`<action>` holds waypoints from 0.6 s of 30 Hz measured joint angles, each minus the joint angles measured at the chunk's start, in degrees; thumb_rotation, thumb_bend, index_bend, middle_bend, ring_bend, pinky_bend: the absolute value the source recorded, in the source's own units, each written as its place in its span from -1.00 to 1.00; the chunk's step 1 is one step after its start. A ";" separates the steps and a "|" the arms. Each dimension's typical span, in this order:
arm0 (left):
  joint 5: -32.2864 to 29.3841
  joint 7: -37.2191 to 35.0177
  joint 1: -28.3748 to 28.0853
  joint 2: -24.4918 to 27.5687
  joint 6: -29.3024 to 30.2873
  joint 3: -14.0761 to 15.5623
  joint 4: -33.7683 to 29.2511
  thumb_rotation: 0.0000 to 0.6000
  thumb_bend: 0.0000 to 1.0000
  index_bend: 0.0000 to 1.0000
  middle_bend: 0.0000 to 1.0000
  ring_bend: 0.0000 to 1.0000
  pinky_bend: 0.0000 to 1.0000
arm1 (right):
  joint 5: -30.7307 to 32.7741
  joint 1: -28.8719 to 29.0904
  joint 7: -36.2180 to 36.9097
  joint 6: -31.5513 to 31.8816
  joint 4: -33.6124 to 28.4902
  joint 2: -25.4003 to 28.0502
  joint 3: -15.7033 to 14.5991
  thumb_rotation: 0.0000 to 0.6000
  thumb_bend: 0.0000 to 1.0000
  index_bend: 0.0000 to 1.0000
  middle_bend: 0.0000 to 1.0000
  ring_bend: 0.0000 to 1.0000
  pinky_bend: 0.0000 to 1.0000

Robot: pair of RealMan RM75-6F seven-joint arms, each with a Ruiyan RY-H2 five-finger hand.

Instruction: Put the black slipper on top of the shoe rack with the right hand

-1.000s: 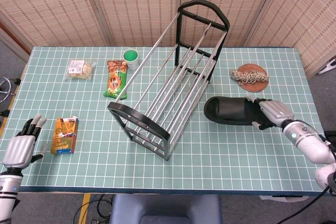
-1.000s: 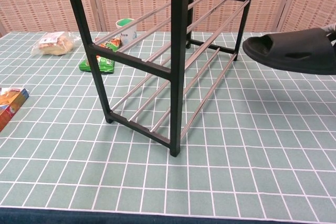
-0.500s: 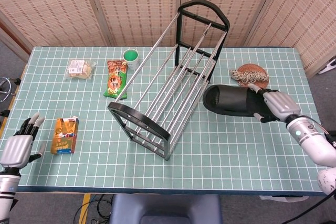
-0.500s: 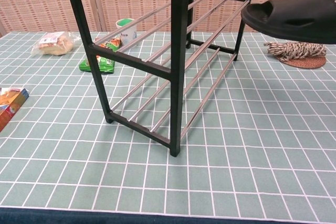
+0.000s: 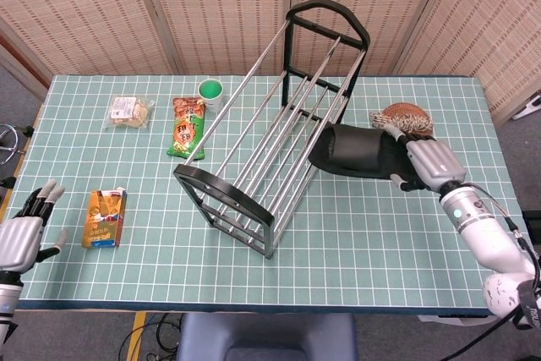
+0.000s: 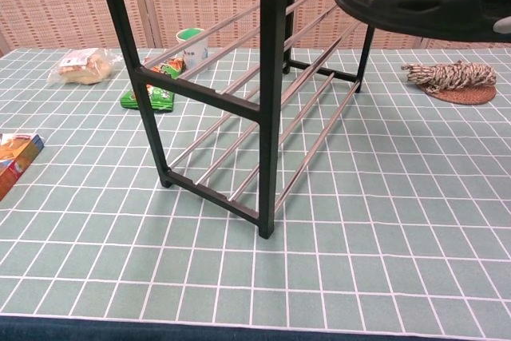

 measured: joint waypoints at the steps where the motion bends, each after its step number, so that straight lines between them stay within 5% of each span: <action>1: 0.14 -0.48 -0.03 0.14 -0.07 0.04 0.02 1.00 -0.12 -0.97 -1.00 -1.00 -0.34 | 1.73 0.57 -1.04 0.92 -0.57 -0.28 0.20 1.00 -0.03 -0.94 -0.63 -0.51 -0.34; 18: 3.38 -9.84 -0.04 3.02 0.50 0.88 1.06 1.00 -0.11 -0.97 -1.00 -1.00 -0.34 | 15.17 9.04 -9.67 4.72 4.67 -11.58 2.91 1.00 -0.03 -0.94 -0.63 -0.51 -0.34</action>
